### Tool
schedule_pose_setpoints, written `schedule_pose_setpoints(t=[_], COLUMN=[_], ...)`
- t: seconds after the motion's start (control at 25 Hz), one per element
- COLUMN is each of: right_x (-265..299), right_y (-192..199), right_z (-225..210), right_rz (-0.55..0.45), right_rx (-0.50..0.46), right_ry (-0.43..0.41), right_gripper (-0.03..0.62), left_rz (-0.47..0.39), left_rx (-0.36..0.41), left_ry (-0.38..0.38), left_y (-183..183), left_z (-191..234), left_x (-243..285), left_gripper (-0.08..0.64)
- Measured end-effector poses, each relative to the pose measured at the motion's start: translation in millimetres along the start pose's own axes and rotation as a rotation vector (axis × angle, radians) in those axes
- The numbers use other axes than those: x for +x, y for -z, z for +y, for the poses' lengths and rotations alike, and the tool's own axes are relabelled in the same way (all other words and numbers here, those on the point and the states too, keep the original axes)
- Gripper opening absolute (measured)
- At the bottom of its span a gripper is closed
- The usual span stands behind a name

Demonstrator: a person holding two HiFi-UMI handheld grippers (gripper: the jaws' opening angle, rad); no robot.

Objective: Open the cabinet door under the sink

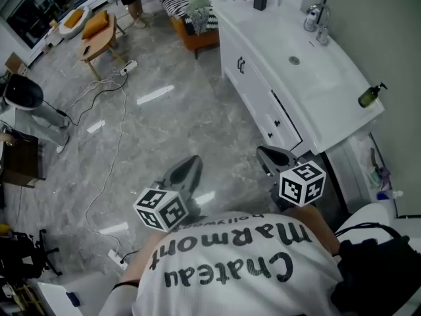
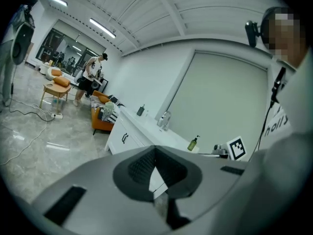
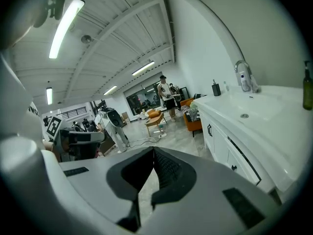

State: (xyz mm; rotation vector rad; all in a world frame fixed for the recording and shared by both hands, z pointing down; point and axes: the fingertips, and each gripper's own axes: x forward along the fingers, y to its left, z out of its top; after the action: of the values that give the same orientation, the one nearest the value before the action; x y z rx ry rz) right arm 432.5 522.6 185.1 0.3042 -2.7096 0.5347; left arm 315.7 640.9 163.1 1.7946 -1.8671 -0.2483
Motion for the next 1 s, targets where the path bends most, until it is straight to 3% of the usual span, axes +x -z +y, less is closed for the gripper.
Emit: schedule_pose_setpoints(t=[0.12,0.28,0.48,0.64,1.0], right_x=[8.8,21.3,33.0,50.1,141.0], right_y=[-13.6,-24.0,-20.3,-27.3,-96.8], right_z=[-17.0,-38.4,-32.9,-38.6,-93.0], right_rz=[-0.024,-0.021,0.008,-0.001,-0.030], right_rx=[-0.007,-0.026,-0.070,-0.051,0.014], right_ry=[0.003,0.017,0.056,0.112,0.184], right_gripper=[0.012,0.012,0.012,0.012,0.012], left_rz=[-0.024,0.013,0.033,0.059,0.112], left_rx=[-0.020,0.003,0.005,0.018,0.036], left_ry=[-0.007,-0.027,0.029,0.098,0.182], left_y=[-14.4,-18.7,-23.5,-35.0,-111.0], left_z=[10.7,18.3,27.3,43.8,108.1], left_x=[12.0,41.7,59.7,88.0,191.5], left_gripper=[0.008,0.008,0.008,0.008,0.008])
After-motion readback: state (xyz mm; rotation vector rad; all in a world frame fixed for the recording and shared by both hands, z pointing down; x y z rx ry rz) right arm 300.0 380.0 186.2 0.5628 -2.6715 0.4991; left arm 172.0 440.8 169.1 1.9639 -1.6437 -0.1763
